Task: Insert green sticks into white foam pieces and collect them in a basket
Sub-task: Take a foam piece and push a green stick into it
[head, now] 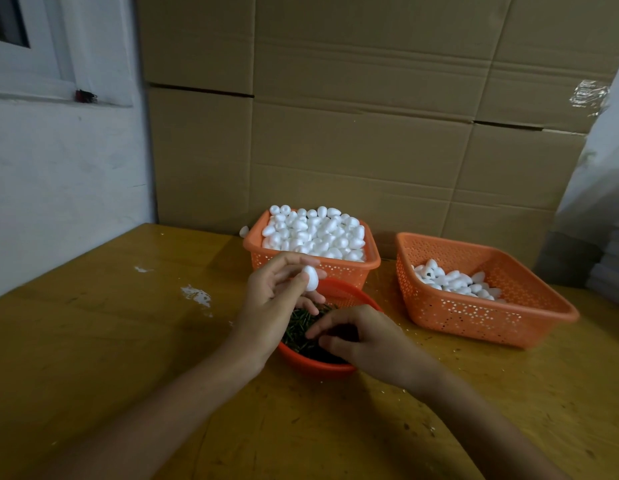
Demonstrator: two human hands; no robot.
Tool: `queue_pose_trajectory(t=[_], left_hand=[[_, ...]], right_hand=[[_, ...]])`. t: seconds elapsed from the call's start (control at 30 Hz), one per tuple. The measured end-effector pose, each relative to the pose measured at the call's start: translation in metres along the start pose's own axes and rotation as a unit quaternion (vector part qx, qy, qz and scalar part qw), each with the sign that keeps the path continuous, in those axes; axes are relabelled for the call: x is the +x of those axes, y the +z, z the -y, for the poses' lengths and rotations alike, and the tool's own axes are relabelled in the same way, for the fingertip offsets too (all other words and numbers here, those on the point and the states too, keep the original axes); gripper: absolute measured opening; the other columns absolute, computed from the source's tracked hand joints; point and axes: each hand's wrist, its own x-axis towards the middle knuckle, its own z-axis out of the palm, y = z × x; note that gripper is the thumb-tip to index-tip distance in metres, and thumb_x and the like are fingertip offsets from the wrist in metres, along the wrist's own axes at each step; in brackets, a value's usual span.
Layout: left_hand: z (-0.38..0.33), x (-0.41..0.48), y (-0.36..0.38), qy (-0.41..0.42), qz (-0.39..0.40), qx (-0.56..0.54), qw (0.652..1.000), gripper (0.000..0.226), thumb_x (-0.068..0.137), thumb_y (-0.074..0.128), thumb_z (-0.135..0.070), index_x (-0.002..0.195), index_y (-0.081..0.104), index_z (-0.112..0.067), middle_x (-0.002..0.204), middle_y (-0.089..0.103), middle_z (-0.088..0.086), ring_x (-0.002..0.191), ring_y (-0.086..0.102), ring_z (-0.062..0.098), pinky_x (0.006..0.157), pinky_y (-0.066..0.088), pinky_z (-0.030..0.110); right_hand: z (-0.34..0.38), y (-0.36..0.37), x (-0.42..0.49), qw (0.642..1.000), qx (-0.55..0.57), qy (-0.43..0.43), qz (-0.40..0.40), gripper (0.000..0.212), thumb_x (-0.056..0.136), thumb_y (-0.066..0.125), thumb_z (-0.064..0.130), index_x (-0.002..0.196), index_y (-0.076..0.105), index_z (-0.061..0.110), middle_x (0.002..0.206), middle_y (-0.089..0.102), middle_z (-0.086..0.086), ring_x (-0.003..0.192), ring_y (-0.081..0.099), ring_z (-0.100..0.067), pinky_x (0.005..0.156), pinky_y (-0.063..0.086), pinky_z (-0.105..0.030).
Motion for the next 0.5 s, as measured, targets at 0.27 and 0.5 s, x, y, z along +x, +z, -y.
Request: queue_pose_trajectory(t=[0.27, 0.5], left_hand=[[0.0012, 0.001, 0.0004, 0.002, 0.008, 0.003, 1.0, 0.014, 0.106, 0.055, -0.002, 0.111, 0.067, -0.006, 0.106, 0.078, 0.009, 0.079, 0.074, 0.025, 0.065, 0.059, 0.028], [0.0005, 0.0005, 0.0001, -0.005, 0.002, -0.005, 1.0, 0.013, 0.104, 0.058, -0.003, 0.111, 0.069, -0.008, 0.106, 0.079, 0.008, 0.084, 0.076, 0.027, 0.065, 0.058, 0.026]], right_hand=[[-0.0042, -0.0107, -0.0006, 0.995, 0.096, -0.017, -0.006, 0.019, 0.097, 0.074, 0.013, 0.104, 0.083, 0.028, 0.106, 0.079, 0.015, 0.105, 0.07, -0.001, 0.097, 0.057, -0.033], [-0.0057, -0.0116, -0.0055, 0.959, 0.259, 0.001, -0.112, 0.012, 0.095, 0.073, 0.013, 0.097, 0.082, 0.021, 0.093, 0.078, -0.001, 0.085, 0.072, -0.011, 0.079, 0.06, -0.023]])
